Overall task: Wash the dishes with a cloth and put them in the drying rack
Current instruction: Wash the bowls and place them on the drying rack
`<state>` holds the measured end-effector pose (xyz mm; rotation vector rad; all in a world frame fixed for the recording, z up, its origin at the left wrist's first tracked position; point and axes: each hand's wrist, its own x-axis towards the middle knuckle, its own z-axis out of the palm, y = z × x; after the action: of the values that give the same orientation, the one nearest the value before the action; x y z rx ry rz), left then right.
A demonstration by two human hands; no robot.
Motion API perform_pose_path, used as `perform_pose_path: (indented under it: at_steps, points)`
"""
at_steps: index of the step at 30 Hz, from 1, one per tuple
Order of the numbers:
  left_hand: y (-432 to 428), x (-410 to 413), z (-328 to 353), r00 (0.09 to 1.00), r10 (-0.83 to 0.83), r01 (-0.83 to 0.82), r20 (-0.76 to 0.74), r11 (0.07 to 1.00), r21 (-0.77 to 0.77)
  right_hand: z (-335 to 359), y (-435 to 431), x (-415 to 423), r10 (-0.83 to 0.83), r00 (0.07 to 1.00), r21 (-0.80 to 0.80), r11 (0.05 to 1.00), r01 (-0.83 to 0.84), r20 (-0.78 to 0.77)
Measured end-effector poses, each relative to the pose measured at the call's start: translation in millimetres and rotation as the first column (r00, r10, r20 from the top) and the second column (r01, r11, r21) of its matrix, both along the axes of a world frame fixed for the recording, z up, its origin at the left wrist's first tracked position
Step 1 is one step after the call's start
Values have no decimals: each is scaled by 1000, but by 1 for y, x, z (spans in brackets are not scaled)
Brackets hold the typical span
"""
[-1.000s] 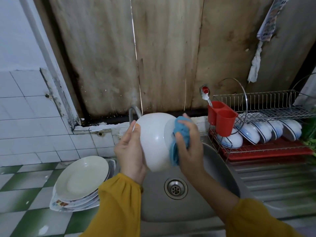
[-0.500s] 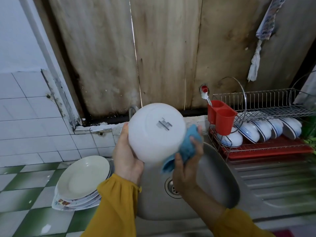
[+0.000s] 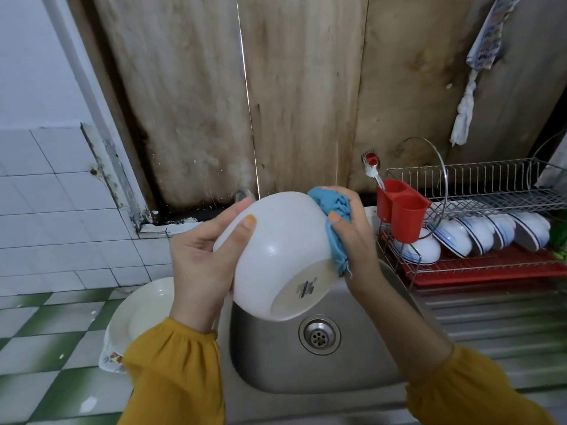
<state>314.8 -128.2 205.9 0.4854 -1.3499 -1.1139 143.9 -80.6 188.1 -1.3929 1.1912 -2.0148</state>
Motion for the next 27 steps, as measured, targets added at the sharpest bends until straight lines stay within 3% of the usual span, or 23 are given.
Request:
perform_pose_path:
  at_steps: [4,5,7,9,10,11,12,13,15,16,17,19,21,23,24,25,27]
  points:
    - [2,-3,-7,1000,11,-11,-8,999,33,6,-3,-1,-35,980,228,973,-11,197]
    - [3,-5,-8,1000,18,-18,22,1000,23,10,-3,1,-60,983,266,964,12,171]
    - [5,-10,-8,995,27,-27,92,1000,-7,10,2,6,-168,972,200,959,200,-167]
    - [6,-15,-8,989,49,-45,136,998,-38,11,8,15,-325,769,-26,927,374,-550]
    - [8,-17,-7,987,60,-53,148,997,-50,10,9,20,-384,641,-136,906,401,-664]
    - [8,-17,-8,986,73,-65,148,996,-60,10,10,23,-414,571,-194,893,406,-709]
    - [10,-17,-8,987,86,-79,136,995,-57,7,8,23,-411,583,-201,898,391,-701]
    - [10,-16,-9,989,99,-93,111,994,-53,6,6,21,-371,680,-156,921,357,-633]
    - [10,-13,-11,993,106,-105,51,994,-33,7,2,11,-207,939,59,971,231,-273]
    - [11,-11,-10,993,110,-109,38,994,-30,7,-2,2,-132,990,180,974,139,-50]
    - [11,-11,-11,993,111,-109,46,993,-39,9,-4,-3,-114,992,274,957,96,51]
    - [13,-14,-11,989,117,-111,94,992,-66,8,-4,0,-200,973,325,918,226,-111]
    - [13,-18,-13,983,132,-120,128,988,-95,8,2,16,-363,808,86,890,449,-464]
    - [14,-20,-14,984,134,-123,117,988,-99,5,6,29,-443,618,-148,871,469,-649]
    - [14,-19,-14,987,133,-124,90,988,-93,4,6,30,-440,610,-176,879,444,-660]
    - [12,-17,-14,990,131,-126,52,988,-85,7,5,29,-405,672,-149,901,406,-620]
    - [9,-11,-15,990,139,-140,-25,989,-53,7,2,18,-281,878,-8,953,302,-388]
